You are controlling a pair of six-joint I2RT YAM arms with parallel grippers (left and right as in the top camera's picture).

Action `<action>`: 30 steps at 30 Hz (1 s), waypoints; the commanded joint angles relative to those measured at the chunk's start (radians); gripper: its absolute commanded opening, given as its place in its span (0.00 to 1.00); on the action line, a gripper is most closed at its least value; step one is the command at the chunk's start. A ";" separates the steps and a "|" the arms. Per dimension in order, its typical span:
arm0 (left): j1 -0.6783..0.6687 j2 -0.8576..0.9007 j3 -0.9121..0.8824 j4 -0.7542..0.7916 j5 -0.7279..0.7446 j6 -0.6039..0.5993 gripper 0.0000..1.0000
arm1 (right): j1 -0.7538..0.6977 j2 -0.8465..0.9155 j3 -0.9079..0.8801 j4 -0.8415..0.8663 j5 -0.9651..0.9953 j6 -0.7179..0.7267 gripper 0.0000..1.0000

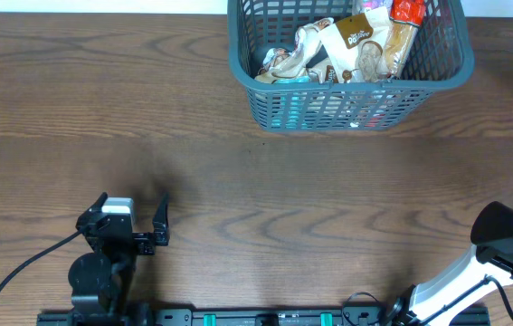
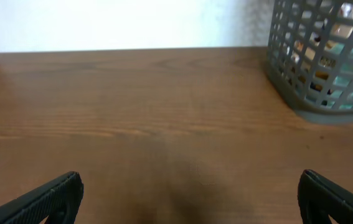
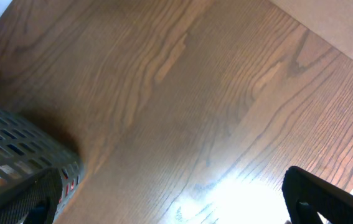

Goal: Pack container

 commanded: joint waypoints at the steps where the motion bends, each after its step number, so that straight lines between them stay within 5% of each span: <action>1: 0.005 -0.010 -0.024 0.006 0.007 0.018 0.99 | -0.014 -0.002 -0.003 0.002 0.011 -0.010 0.99; 30: 0.005 -0.008 -0.092 0.001 0.010 0.024 0.99 | -0.014 -0.002 -0.003 0.002 0.011 -0.010 0.99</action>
